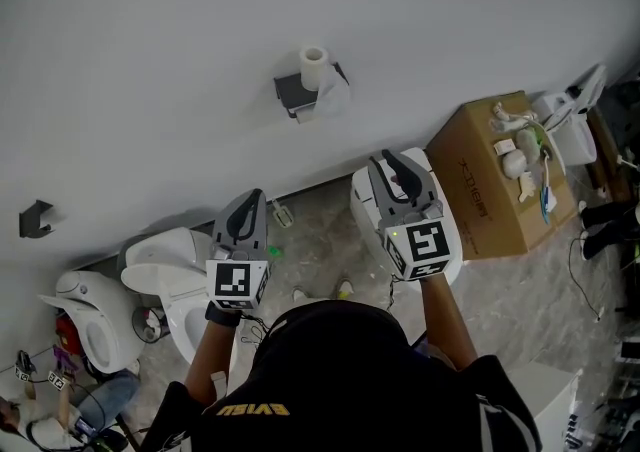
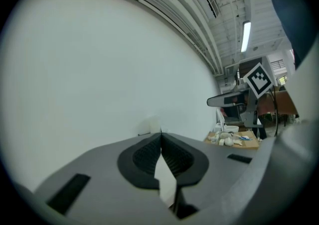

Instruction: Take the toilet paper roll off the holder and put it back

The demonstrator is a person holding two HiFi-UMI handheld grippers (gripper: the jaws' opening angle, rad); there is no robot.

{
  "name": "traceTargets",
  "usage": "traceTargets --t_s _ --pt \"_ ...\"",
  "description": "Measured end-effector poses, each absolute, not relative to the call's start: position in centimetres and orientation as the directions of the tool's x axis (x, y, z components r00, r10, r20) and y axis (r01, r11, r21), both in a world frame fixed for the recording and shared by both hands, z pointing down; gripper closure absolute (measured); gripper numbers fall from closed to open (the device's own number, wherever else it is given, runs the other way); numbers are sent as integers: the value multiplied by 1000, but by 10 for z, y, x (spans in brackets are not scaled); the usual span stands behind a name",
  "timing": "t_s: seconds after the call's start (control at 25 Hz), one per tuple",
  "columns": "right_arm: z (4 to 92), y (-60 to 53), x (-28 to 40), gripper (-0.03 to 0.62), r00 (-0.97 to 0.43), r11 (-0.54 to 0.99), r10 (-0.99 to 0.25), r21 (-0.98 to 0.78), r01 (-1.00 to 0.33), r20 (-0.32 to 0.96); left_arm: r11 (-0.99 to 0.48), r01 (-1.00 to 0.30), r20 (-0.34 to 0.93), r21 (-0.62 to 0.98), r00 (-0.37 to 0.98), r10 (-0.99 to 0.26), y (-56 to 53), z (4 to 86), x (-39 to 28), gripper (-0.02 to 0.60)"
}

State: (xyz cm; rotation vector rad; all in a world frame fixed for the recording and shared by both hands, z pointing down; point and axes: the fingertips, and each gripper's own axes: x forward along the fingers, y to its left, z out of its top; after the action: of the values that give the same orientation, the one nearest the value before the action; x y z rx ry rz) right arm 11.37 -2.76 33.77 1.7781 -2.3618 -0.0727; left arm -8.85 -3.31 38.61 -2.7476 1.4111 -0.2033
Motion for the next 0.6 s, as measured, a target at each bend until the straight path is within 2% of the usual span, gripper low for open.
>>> traceTargets --t_s 0.12,0.28,0.6 --pt "335 -29 116 565 -252 267 -962 156 -951 109 -582 -807 90 -99 575 -813 -33 385 -88 571" --pt "336 -27 118 592 -246 260 -963 153 -953 109 -579 -810 90 -95 572 -815 -31 387 -88 571" --pt "339 -26 114 602 -274 291 -953 139 -947 130 -577 -811 87 -97 570 -817 -29 385 -87 571"
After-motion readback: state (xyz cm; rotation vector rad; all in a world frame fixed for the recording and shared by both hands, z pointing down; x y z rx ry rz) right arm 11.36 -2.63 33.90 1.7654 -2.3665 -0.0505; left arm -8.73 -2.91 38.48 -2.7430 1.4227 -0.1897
